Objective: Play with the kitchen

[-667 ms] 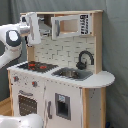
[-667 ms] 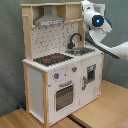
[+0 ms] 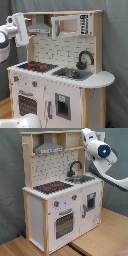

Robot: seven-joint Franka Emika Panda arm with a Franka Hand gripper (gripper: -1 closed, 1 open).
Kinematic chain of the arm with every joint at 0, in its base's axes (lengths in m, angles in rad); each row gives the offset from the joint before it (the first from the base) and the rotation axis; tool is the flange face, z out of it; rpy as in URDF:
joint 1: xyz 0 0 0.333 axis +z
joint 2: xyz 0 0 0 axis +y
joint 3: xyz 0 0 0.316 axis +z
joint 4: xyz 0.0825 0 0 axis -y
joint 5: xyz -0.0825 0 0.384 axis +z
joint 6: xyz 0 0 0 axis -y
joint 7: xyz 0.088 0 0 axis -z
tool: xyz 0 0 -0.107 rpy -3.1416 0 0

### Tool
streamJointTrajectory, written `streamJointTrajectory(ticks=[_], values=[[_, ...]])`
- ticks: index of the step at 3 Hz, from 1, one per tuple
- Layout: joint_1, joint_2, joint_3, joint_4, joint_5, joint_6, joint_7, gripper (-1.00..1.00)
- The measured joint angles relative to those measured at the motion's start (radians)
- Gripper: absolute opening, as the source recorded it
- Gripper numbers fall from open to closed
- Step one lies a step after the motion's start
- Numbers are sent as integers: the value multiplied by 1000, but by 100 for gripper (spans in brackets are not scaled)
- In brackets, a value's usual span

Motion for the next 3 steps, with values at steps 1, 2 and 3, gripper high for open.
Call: streamJointTrajectory(ticks=[1,2,3], values=[[69,-59,-11,-17,-2,-58,-33,100],[131,-93,12,-31,-41,-61,-87,100],[174,-95,65,-27,-117,-10,-87,100]])
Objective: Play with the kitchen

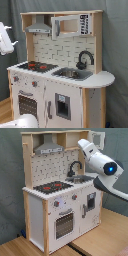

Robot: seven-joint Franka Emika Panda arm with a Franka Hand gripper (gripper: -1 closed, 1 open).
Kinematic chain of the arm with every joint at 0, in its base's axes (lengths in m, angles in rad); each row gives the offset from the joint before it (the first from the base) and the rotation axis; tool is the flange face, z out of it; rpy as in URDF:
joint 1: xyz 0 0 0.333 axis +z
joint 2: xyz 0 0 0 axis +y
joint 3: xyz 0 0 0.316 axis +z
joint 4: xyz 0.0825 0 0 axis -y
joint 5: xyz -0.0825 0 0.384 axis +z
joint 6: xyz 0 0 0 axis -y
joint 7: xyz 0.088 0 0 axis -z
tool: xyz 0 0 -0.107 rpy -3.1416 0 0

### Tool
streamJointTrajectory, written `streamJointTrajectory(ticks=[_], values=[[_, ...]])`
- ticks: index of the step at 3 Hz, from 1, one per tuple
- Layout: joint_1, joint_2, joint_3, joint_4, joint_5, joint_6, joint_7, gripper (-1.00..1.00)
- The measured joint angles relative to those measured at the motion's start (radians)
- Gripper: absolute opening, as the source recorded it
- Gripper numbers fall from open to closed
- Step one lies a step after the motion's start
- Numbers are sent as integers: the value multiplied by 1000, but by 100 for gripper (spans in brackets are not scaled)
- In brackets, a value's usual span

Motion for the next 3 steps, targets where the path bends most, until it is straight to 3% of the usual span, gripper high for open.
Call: streamJointTrajectory(ticks=[1,3], values=[[36,-4,40,0,-75,44,0,100],[52,-4,121,-6,-216,175,-2,100]])
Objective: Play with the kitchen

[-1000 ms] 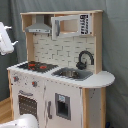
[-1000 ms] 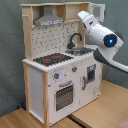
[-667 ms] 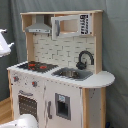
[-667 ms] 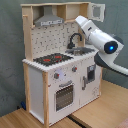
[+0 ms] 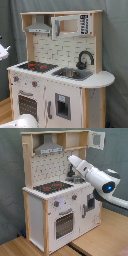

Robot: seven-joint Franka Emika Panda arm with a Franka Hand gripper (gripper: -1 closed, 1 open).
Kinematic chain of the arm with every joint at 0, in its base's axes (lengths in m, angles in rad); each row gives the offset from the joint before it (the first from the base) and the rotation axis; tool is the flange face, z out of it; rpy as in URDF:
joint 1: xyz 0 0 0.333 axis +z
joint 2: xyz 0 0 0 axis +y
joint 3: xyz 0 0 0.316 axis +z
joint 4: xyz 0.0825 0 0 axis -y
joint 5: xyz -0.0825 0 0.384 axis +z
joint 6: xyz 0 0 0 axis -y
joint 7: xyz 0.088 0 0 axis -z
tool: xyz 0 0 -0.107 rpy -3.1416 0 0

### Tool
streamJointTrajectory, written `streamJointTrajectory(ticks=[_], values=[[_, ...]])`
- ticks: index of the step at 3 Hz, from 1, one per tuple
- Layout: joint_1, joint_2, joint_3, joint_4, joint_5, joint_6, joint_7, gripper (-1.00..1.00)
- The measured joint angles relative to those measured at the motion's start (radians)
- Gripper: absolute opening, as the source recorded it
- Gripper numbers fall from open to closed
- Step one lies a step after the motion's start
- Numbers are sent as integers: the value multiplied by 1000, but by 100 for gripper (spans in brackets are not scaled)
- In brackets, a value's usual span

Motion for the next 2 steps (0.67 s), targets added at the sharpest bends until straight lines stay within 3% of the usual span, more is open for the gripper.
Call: streamJointTrajectory(ticks=[1,2], values=[[14,0,27,-4,-63,66,-33,100],[60,0,75,-36,-73,124,-91,100]])
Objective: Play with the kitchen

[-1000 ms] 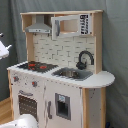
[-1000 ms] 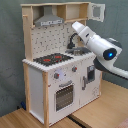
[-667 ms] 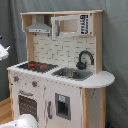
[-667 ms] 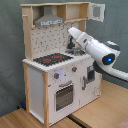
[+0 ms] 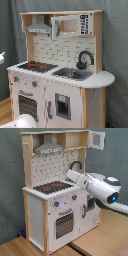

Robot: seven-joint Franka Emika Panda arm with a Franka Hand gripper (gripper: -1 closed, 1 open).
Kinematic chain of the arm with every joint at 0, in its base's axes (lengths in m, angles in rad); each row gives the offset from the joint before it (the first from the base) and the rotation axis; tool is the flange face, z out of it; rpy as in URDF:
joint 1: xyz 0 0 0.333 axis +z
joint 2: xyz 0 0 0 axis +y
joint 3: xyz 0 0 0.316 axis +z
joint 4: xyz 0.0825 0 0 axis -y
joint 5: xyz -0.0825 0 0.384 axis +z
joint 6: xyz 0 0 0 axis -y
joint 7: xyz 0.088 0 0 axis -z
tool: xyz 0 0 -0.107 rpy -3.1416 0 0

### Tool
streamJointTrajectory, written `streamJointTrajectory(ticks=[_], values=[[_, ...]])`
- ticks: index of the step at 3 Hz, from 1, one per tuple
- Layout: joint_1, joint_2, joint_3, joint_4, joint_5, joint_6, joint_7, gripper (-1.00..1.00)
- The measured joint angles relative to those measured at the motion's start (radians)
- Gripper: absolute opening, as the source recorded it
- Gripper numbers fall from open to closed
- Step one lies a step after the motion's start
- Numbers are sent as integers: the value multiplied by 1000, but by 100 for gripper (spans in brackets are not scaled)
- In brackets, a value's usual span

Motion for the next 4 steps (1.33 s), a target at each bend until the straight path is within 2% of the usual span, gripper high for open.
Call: streamJointTrajectory(ticks=[1,3,4], values=[[72,1,45,-48,0,24,-56,100],[210,8,126,-139,0,27,-161,100],[257,14,208,-177,0,27,-175,100]])
